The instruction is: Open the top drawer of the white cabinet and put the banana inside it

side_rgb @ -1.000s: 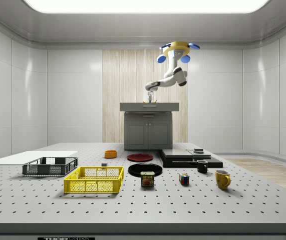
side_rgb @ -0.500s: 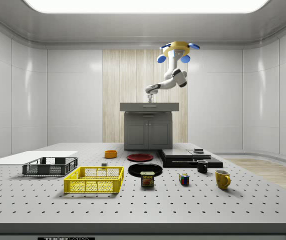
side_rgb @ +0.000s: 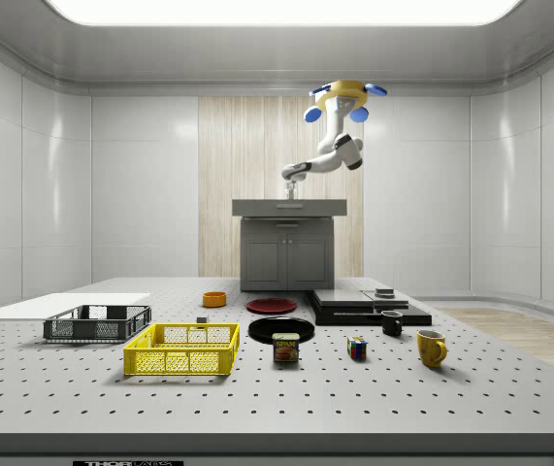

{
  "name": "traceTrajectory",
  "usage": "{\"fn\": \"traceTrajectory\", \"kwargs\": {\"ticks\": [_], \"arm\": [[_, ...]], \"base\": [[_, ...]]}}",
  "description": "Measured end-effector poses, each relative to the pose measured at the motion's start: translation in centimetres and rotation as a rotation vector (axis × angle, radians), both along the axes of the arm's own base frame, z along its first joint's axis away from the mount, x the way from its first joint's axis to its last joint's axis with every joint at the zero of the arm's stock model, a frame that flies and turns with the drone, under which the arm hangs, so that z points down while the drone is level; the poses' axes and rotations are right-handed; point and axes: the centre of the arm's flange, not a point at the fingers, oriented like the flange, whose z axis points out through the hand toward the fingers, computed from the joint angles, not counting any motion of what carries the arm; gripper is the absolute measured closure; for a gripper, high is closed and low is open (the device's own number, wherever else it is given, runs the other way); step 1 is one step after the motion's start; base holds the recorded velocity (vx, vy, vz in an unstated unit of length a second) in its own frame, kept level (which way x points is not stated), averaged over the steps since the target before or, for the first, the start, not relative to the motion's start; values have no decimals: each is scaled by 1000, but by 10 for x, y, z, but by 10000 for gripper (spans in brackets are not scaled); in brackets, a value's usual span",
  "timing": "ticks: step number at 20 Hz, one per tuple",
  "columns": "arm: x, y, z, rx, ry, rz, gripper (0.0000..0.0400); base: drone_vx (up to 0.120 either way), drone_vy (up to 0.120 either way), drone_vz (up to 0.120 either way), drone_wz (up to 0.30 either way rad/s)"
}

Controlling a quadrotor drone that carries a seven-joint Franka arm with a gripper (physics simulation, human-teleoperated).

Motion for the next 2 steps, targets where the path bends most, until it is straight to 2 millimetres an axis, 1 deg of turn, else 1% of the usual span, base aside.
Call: {"fn": "traceTrajectory", "kwargs": {"ticks": [2], "arm": [[0,0,-6,0,0,0,7]], "base": [[0,0,0,0]]}}
